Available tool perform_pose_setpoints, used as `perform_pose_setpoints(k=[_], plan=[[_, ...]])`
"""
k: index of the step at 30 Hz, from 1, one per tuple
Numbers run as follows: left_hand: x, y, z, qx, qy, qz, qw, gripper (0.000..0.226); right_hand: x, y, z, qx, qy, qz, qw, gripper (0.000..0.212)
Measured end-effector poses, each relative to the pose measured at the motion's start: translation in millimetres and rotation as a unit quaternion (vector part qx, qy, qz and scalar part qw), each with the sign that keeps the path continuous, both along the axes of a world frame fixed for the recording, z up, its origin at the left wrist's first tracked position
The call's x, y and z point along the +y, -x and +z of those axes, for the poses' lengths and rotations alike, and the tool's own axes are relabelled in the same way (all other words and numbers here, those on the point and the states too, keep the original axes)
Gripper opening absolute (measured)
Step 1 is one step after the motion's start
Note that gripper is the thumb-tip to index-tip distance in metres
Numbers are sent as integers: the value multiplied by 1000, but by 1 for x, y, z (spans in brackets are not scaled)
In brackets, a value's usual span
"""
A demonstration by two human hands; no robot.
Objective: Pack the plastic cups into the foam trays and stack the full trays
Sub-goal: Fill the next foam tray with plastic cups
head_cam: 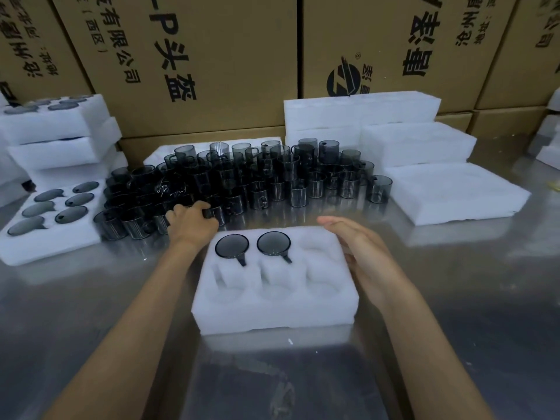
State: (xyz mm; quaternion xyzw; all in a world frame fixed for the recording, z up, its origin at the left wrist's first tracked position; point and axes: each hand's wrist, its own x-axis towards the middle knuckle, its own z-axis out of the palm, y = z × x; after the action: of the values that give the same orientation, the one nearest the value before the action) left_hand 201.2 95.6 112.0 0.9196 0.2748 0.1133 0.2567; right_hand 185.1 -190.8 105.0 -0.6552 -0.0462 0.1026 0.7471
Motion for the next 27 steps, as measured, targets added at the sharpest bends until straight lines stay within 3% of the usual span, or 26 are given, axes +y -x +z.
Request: perform_pose_setpoints(k=[8, 17, 22, 27], plan=[[-1, 3, -7, -132, 29, -5, 991, 8, -2, 2, 1, -1, -5, 8, 1000, 17], [-49, 23, 38, -335, 57, -137, 931, 18, 12, 4, -3, -138, 118, -43, 982, 19], [-103, 32, 41, -394, 151, -157, 893, 18, 1, 5, 4, -90, 1, -77, 993, 21], [-141, 35, 20, -411, 182, -153, 880, 17, -2, 7, 10, -193, -15, -59, 979, 25]])
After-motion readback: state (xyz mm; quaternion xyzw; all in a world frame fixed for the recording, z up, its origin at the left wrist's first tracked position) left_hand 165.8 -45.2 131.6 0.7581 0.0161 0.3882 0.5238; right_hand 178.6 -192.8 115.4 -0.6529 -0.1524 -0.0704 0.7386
